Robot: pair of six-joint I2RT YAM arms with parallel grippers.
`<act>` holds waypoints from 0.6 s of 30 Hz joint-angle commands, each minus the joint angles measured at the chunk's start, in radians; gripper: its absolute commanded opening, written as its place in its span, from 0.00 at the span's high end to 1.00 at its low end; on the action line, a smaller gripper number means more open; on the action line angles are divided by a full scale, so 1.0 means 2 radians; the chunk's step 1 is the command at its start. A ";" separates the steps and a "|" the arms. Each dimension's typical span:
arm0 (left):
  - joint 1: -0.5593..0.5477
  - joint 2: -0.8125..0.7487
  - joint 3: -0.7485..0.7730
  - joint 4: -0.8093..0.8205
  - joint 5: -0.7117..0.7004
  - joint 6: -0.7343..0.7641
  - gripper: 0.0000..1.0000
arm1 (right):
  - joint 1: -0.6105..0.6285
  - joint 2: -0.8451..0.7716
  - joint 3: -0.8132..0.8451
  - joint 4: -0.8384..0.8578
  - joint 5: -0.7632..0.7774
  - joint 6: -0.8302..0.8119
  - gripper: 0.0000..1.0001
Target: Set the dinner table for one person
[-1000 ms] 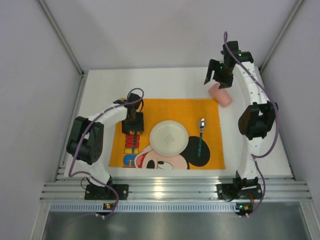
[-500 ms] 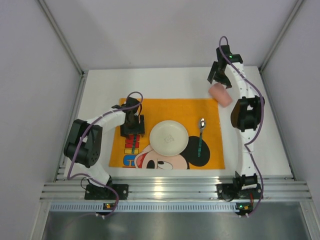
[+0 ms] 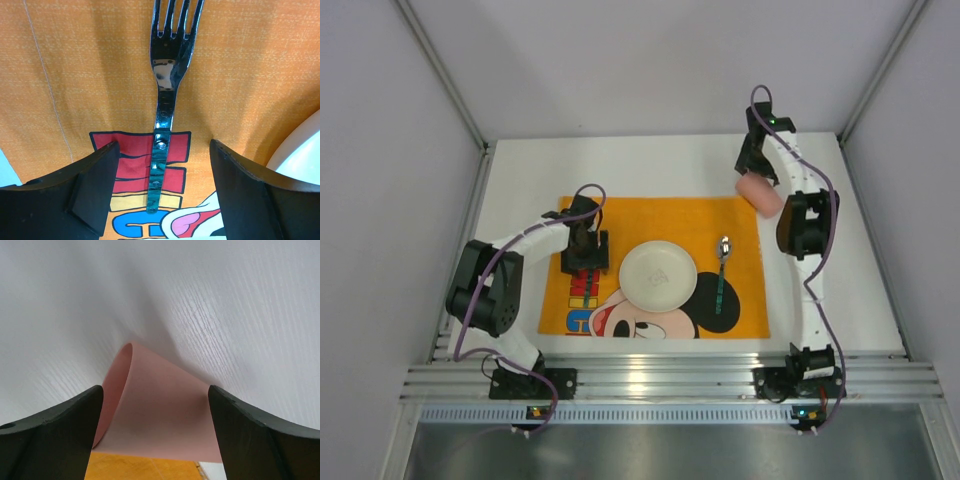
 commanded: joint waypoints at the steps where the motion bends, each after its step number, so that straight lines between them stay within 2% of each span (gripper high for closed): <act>1: -0.004 0.032 -0.019 0.026 0.065 -0.001 0.23 | 0.004 0.011 0.015 0.007 0.014 0.010 0.14; 2: -0.004 0.034 -0.017 0.026 0.064 0.002 0.23 | 0.003 0.011 0.012 0.006 0.017 0.010 0.16; 5: -0.003 0.032 -0.017 0.022 0.060 0.003 0.23 | 0.004 -0.007 -0.014 0.000 0.032 0.004 0.34; 6: -0.004 0.031 -0.019 0.023 0.060 0.003 0.24 | 0.003 -0.019 -0.034 0.001 0.037 0.001 0.50; 8: -0.004 0.033 -0.019 0.027 0.063 0.001 0.24 | 0.004 -0.031 -0.051 0.002 0.050 -0.008 0.63; 9: -0.004 0.034 -0.019 0.028 0.064 0.000 0.24 | 0.003 -0.041 -0.064 0.003 0.055 -0.011 0.77; 11: -0.004 0.038 -0.017 0.029 0.066 -0.001 0.24 | 0.003 -0.051 -0.080 0.001 0.066 -0.017 0.85; 12: -0.004 0.038 -0.016 0.029 0.066 -0.001 0.24 | 0.004 -0.061 -0.084 0.001 0.068 -0.019 0.93; 14: -0.004 0.040 -0.012 0.029 0.065 -0.001 0.24 | 0.003 -0.069 -0.093 0.001 0.077 -0.025 1.00; 18: -0.004 0.040 -0.006 0.027 0.066 -0.003 0.25 | -0.002 -0.094 -0.103 0.001 0.083 -0.029 1.00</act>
